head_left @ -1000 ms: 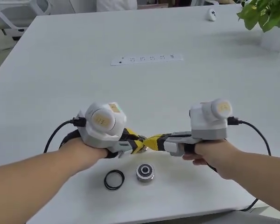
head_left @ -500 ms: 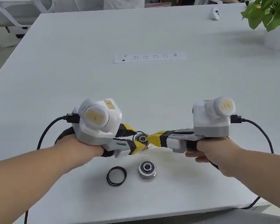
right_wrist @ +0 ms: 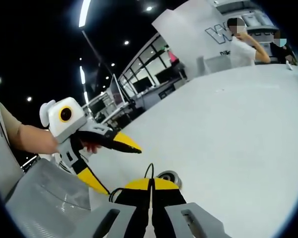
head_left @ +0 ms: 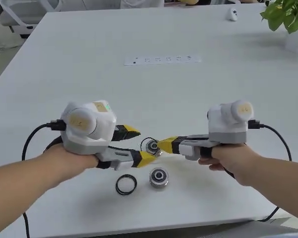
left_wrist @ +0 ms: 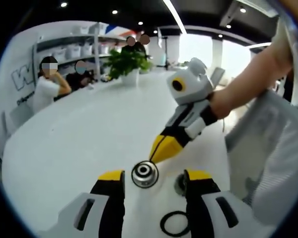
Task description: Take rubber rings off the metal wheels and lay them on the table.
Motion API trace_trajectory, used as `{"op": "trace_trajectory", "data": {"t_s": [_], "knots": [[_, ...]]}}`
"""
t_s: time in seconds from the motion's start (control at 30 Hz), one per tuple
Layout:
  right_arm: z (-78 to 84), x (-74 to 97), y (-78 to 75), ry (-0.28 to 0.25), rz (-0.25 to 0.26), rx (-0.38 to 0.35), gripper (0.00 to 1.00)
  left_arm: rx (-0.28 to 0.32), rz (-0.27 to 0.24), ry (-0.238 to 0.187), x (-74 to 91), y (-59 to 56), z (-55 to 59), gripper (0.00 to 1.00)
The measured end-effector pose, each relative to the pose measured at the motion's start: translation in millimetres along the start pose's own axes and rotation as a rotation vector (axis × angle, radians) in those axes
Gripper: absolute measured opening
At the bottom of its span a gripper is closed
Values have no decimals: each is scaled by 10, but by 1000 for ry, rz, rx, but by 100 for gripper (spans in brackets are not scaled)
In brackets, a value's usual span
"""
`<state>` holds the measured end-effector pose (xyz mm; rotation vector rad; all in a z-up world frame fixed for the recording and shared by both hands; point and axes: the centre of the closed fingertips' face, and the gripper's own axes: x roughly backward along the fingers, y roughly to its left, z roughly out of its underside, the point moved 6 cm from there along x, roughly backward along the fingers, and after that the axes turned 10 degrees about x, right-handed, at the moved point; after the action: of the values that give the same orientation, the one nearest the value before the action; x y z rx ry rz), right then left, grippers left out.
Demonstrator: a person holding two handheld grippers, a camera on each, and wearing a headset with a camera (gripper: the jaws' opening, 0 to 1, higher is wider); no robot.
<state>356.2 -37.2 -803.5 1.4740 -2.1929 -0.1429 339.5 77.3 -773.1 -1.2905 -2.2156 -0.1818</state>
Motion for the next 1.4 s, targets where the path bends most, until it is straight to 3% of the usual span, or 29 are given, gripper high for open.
{"op": "trace_trajectory", "data": {"t_s": [0.33, 0.67, 1.0, 1.4], "knots": [[-58, -10, 60, -11, -28, 9, 0, 19, 14, -45, 255, -92, -40, 62], [-109, -25, 177, -26, -73, 7, 0, 38, 3, -64, 540, -163, 22, 72], [-101, -70, 315, -14, -118, 9, 0, 52, -7, -67, 755, -264, 136, 78], [-5, -189, 524, 45, -189, 30, 0, 83, -38, -65, 977, -304, 298, 81]]}}
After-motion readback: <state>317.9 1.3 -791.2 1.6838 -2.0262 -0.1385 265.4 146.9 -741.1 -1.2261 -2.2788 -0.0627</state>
